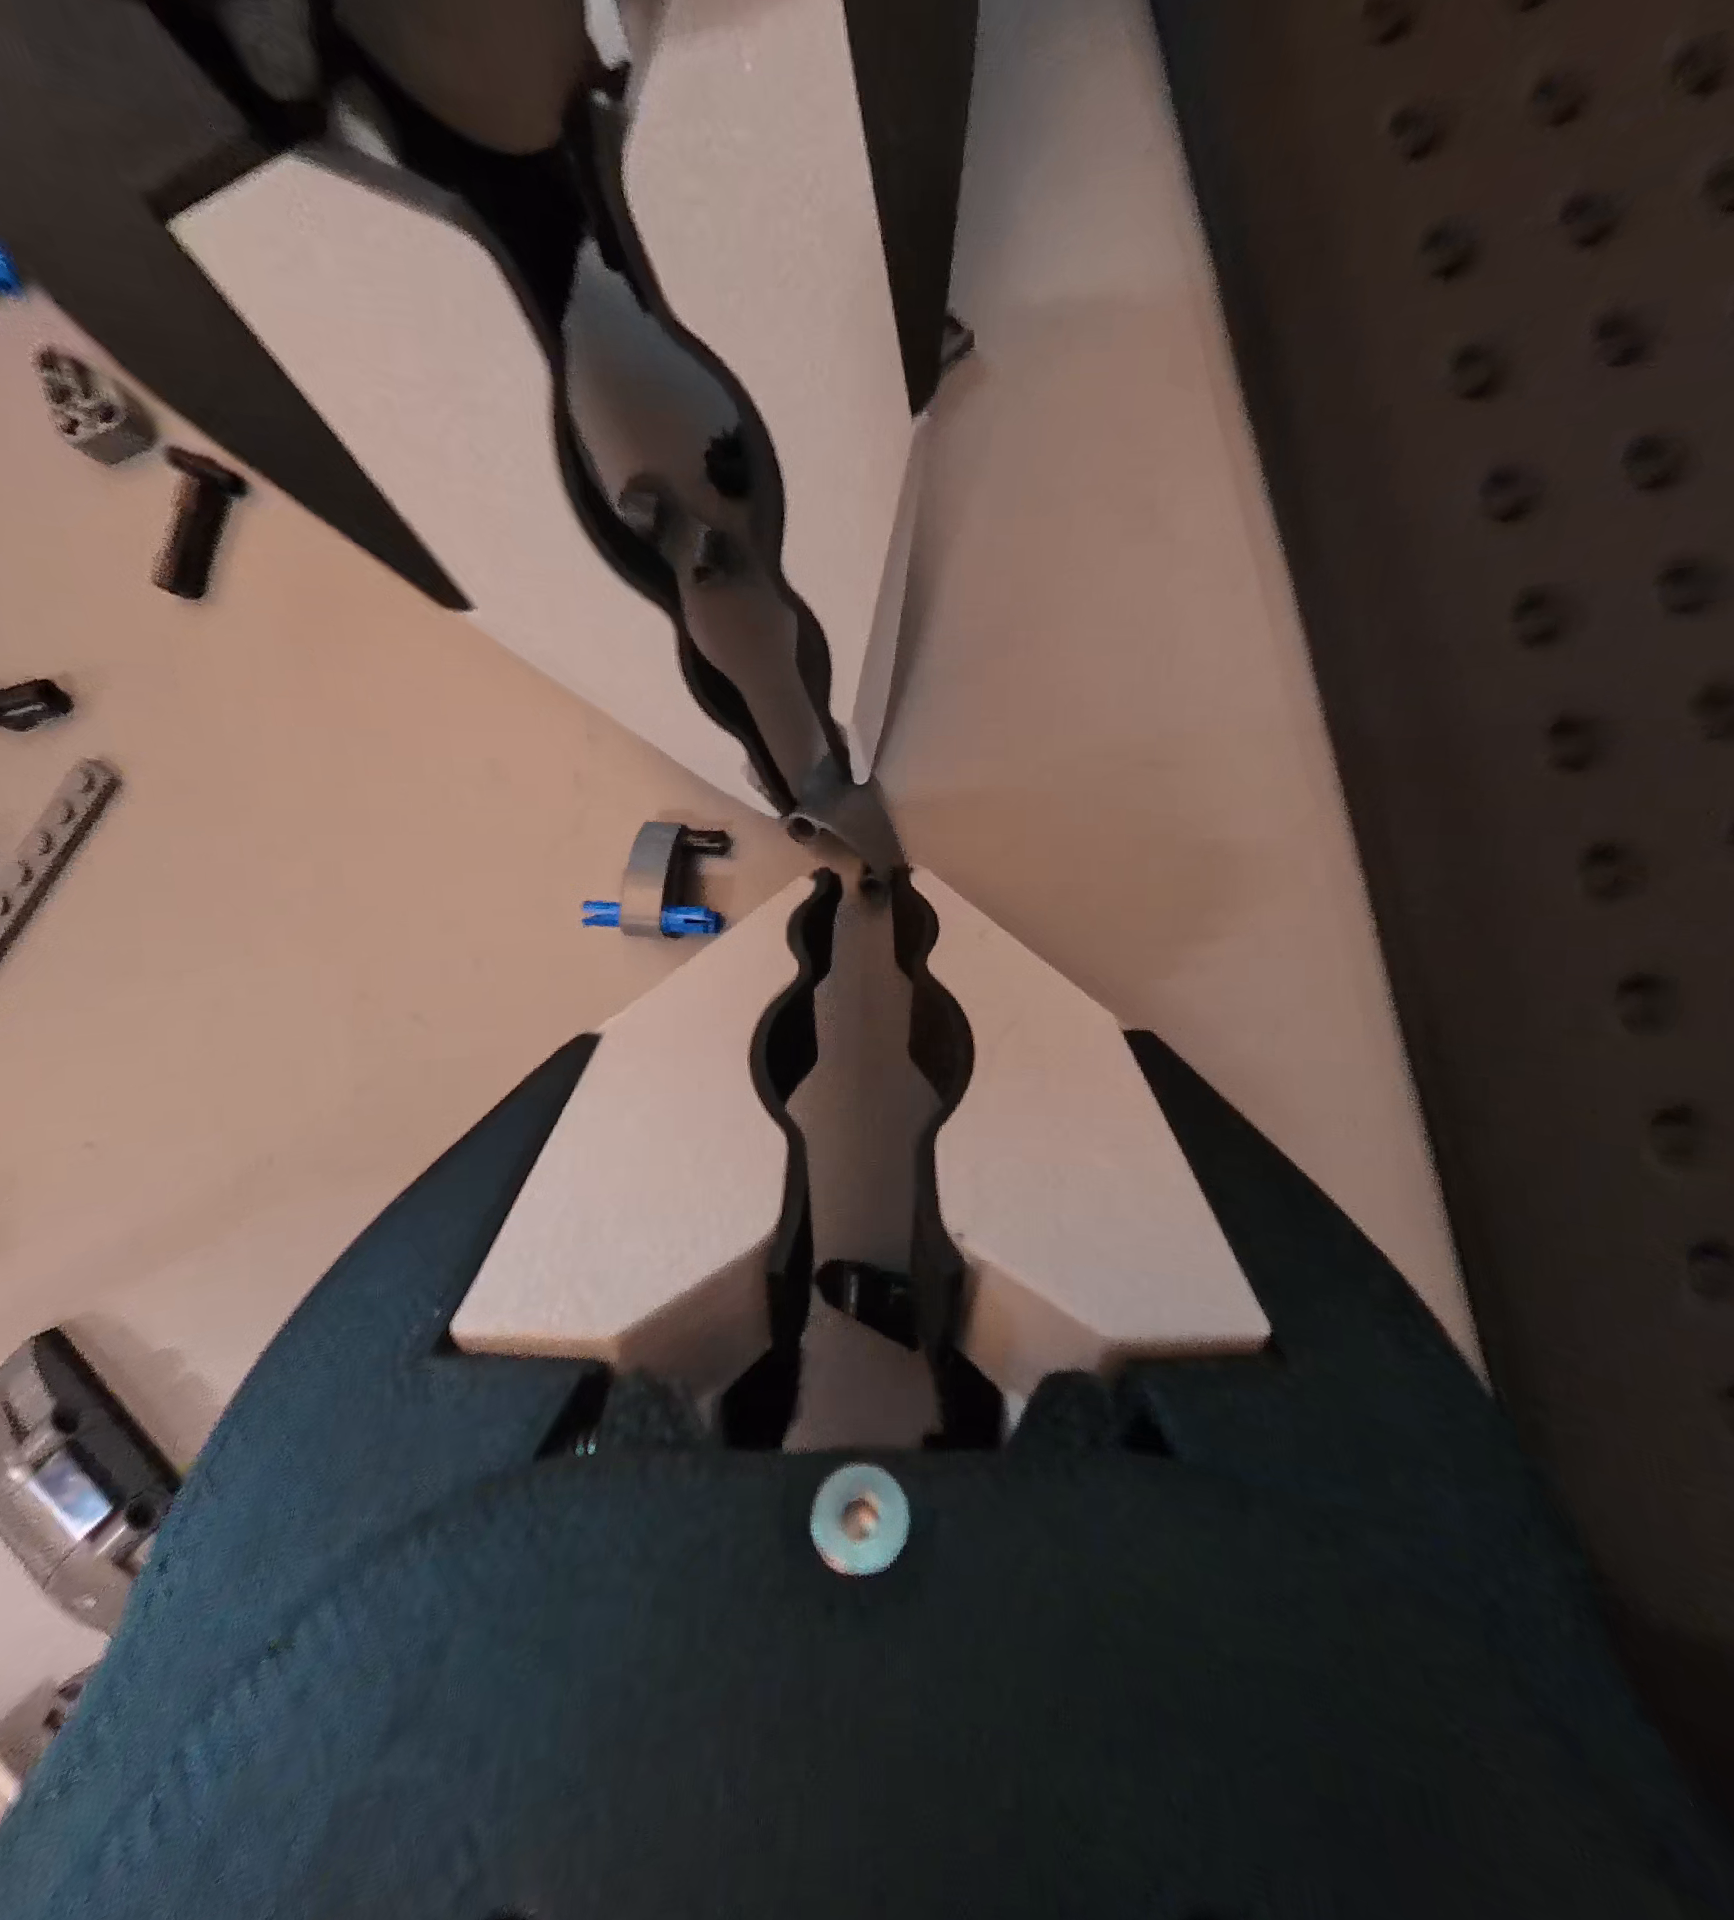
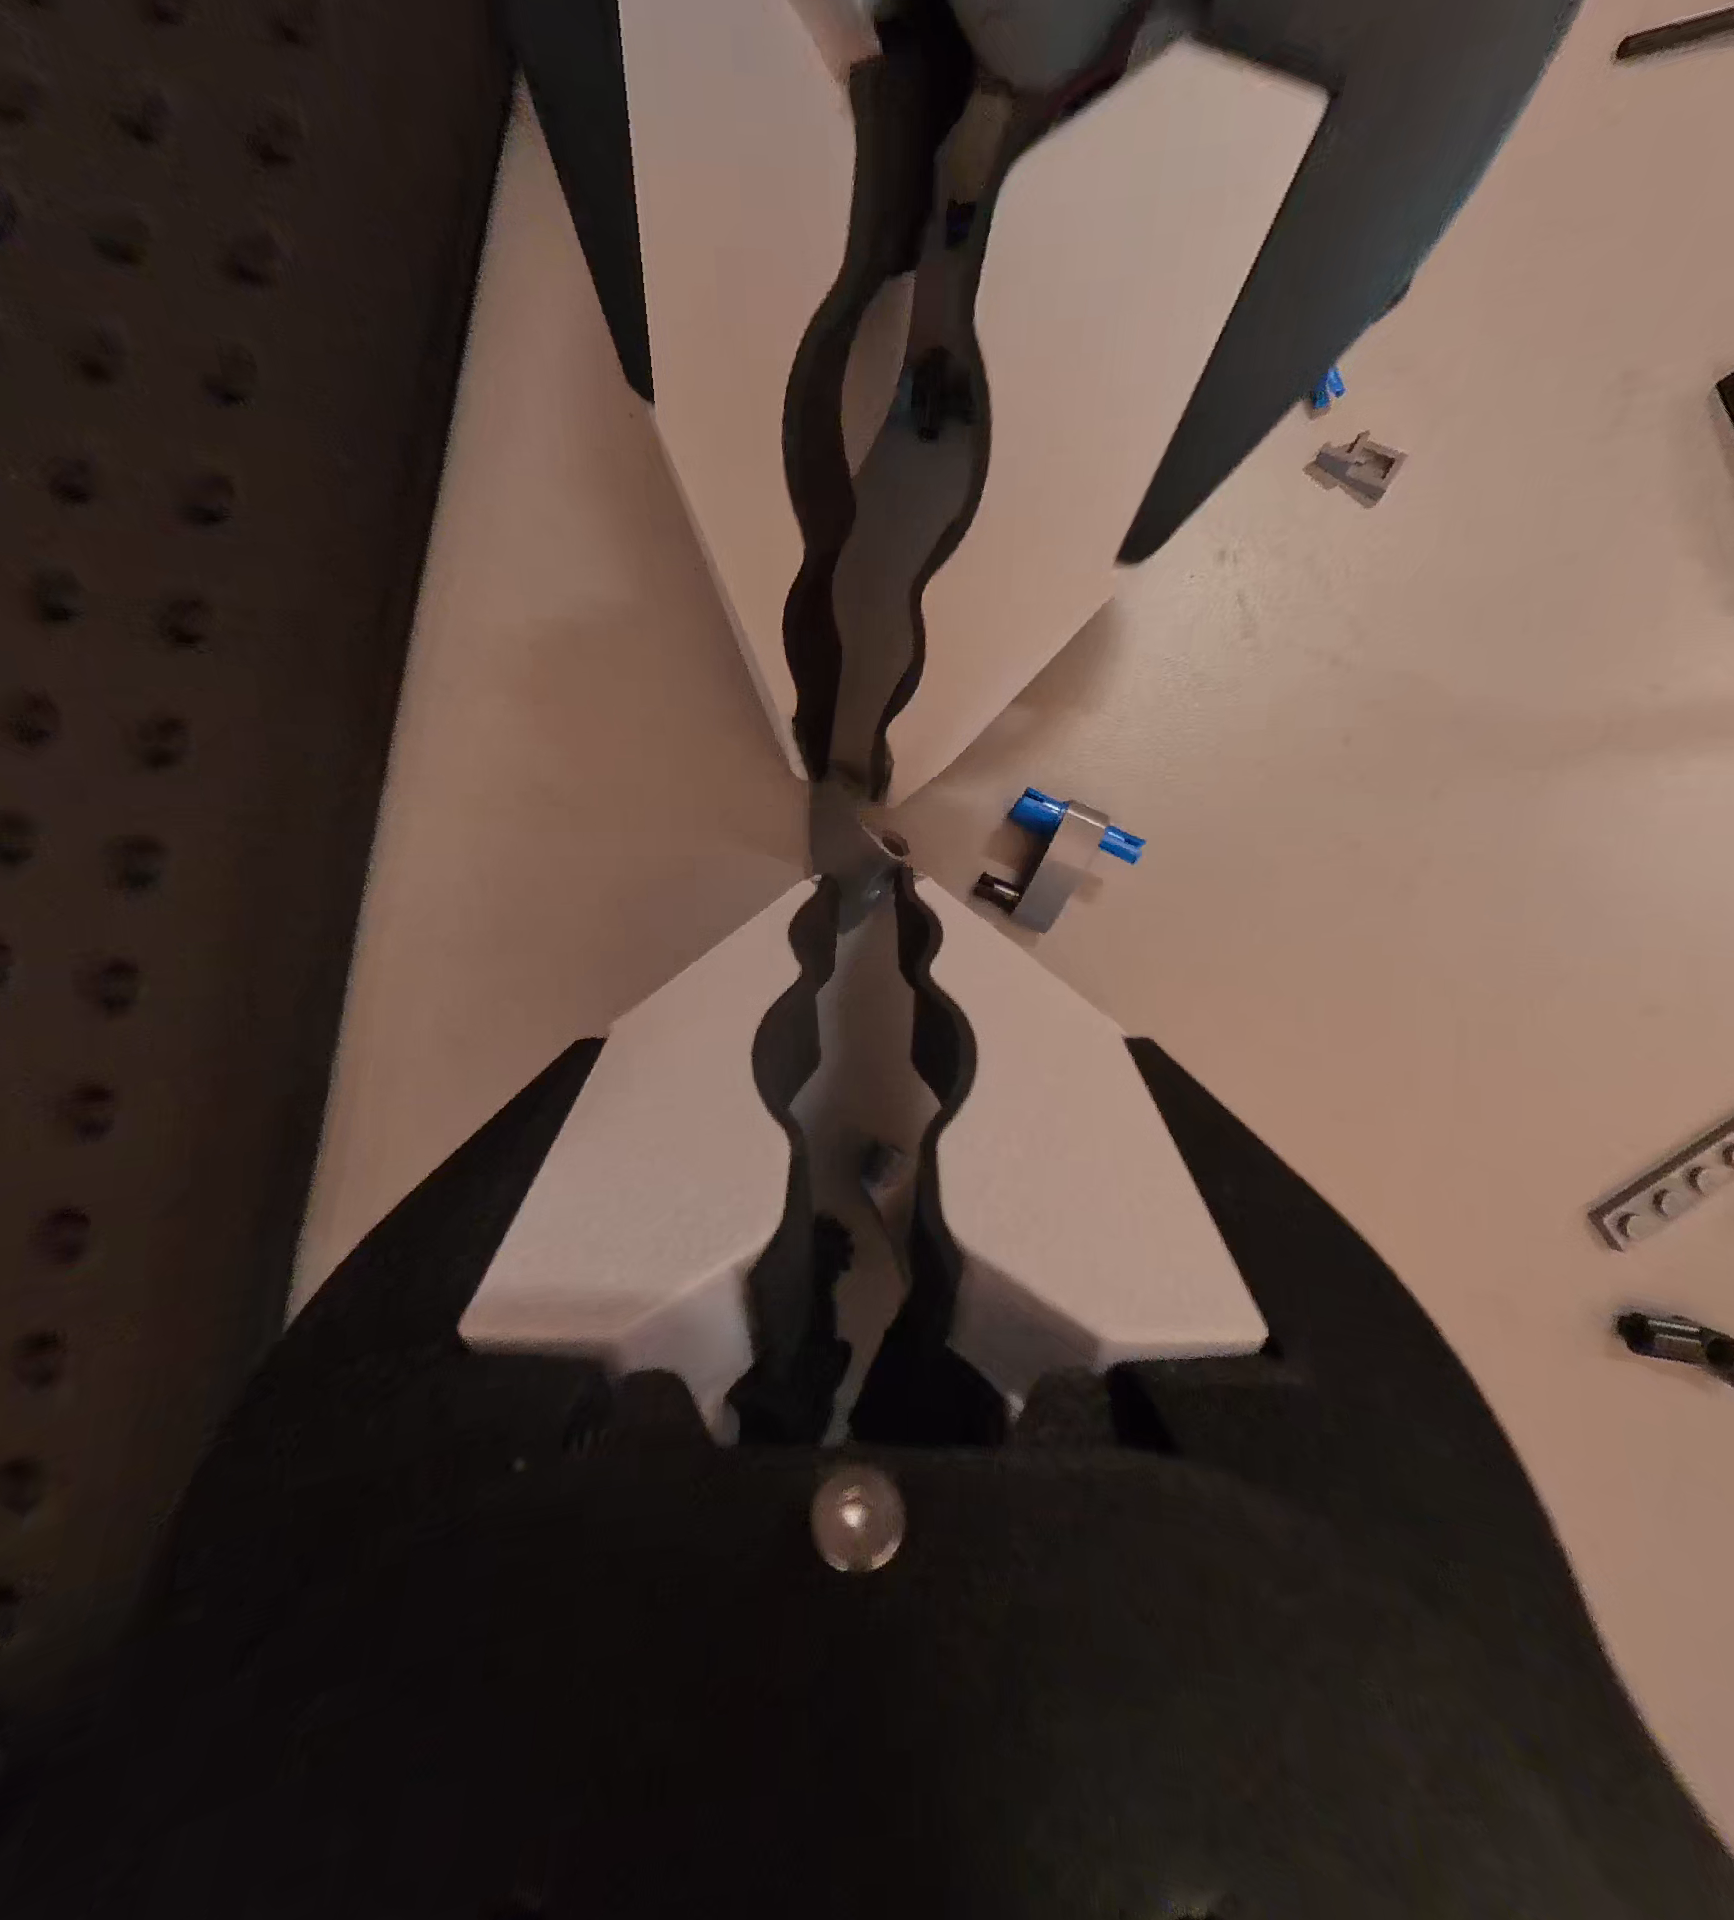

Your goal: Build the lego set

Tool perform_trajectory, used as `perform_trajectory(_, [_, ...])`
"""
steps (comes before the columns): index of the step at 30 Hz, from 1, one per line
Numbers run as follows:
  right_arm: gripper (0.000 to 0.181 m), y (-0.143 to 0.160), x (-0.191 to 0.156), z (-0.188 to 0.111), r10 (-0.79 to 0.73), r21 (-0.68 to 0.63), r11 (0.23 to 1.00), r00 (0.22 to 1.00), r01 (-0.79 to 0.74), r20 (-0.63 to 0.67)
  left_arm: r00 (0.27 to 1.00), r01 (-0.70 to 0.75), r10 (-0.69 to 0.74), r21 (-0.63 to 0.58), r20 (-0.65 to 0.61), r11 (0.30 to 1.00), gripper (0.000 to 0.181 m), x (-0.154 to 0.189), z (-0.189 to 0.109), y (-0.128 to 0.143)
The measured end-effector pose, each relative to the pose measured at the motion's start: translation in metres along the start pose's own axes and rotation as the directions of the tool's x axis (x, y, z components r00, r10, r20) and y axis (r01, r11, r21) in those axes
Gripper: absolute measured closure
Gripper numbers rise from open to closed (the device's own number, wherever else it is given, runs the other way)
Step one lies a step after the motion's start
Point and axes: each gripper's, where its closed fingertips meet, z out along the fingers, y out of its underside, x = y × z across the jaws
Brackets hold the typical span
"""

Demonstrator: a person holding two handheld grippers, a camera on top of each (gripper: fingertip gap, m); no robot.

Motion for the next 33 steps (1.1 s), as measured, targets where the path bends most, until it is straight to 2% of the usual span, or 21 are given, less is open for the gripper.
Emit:
perform_trajectory(6, [0.173,0.0,-0.001,0.001,0.003,-0.005,1.0,1.0,-0.003,0.004,0.992,0.008,-0.02,0.093,0.125,0.996,0.169,-0.025,-0.018,-0.01])
perform_trajectory(10, [0.175,0.003,0.0,0.003,0.011,-0.021,1.0,1.0,-0.01,0.002,0.971,0.027,-0.044,0.072,0.233,0.997,0.168,-0.047,-0.015,-0.004])
perform_trajectory(19, [0.174,-0.002,0.001,0.0,0.013,0.003,1.0,1.0,-0.013,-0.002,0.981,0.059,-0.059,0.005,0.184,0.998,0.171,-0.043,-0.003,0.009])
perform_trajectory(22, [0.174,-0.001,0.001,0.001,0.011,-0.004,1.0,1.0,-0.011,-0.006,0.988,0.056,-0.055,-0.007,0.144,0.998,0.179,-0.035,-0.002,0.011])
perform_trajectory(29, [0.173,0.0,0.001,0.001,0.014,-0.01,1.0,1.0,-0.014,-0.005,0.983,0.076,-0.077,0.011,0.166,0.997,0.173,-0.04,-0.007,0.009])
perform_trajectory(33, [0.173,0.002,0.006,0.0,0.044,-0.011,0.999,0.999,-0.044,-0.015,0.986,0.066,-0.062,-0.026,0.156,0.997,0.173,-0.038,-0.001,0.013])
